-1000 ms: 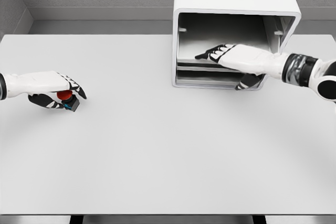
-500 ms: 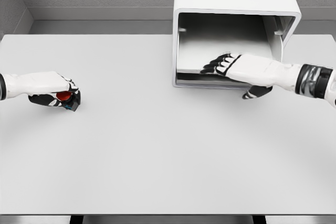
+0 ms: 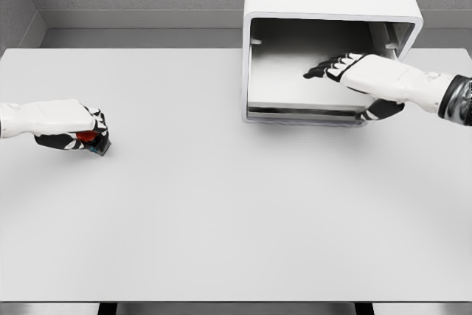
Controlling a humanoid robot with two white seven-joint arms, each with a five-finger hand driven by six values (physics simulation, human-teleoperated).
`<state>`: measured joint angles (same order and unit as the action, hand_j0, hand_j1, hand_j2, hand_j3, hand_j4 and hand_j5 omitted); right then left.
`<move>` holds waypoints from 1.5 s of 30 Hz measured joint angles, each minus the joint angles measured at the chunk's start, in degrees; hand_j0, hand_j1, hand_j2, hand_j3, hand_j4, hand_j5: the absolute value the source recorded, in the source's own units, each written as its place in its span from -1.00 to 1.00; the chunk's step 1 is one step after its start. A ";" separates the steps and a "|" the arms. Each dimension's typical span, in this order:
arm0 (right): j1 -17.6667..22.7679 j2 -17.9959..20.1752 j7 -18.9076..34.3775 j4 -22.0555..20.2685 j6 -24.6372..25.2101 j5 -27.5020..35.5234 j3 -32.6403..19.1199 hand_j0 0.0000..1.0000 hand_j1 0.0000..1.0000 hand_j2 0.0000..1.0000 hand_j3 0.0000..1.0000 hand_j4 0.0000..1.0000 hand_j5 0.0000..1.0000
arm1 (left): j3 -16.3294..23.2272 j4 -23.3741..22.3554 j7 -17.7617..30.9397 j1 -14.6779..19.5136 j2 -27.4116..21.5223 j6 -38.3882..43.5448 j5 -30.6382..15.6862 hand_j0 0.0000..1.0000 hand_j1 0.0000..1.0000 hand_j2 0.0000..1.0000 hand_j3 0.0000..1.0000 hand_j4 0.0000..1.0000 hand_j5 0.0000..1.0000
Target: Slide open multi-storey tabletop storage cabinets and put open load switch and slide close multi-storey tabletop storage cabinets
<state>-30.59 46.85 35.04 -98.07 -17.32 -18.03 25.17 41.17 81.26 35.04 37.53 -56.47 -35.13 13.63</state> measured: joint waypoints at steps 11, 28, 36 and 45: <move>2.37 2.37 -1.06 -1.71 -2.44 -4.38 2.63 1.00 1.00 1.00 1.00 1.00 1.00 | -0.08 2.55 -0.03 -0.09 -2.45 0.00 -1.28 -0.22 -0.22 -0.22 -0.22 -0.22 -0.22; 7.38 5.22 -1.02 -2.61 -9.77 -1.88 -2.11 1.00 1.00 1.00 1.00 1.00 1.00 | 1.11 10.96 -0.01 1.14 -8.39 -0.03 -9.90 -0.22 -0.22 -0.22 -0.22 -0.22 -0.22; 7.82 5.28 -0.20 -2.64 -12.75 -1.24 -4.64 1.00 1.00 1.00 1.00 1.00 1.00 | 3.01 12.07 0.00 6.24 -8.77 -0.05 -14.19 -0.22 -0.22 -0.22 -0.22 -0.22 -0.22; 11.94 6.71 -0.02 -2.66 -16.85 5.75 -11.34 1.00 1.00 1.00 1.00 1.00 1.00 | 3.34 12.13 -0.01 9.85 -5.95 -0.08 -16.98 -0.22 -0.22 -0.22 -0.22 -0.22 -0.22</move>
<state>-18.64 53.56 35.02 -100.73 -34.17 -12.29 13.83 44.51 93.39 35.02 47.38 -62.43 -35.21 -3.36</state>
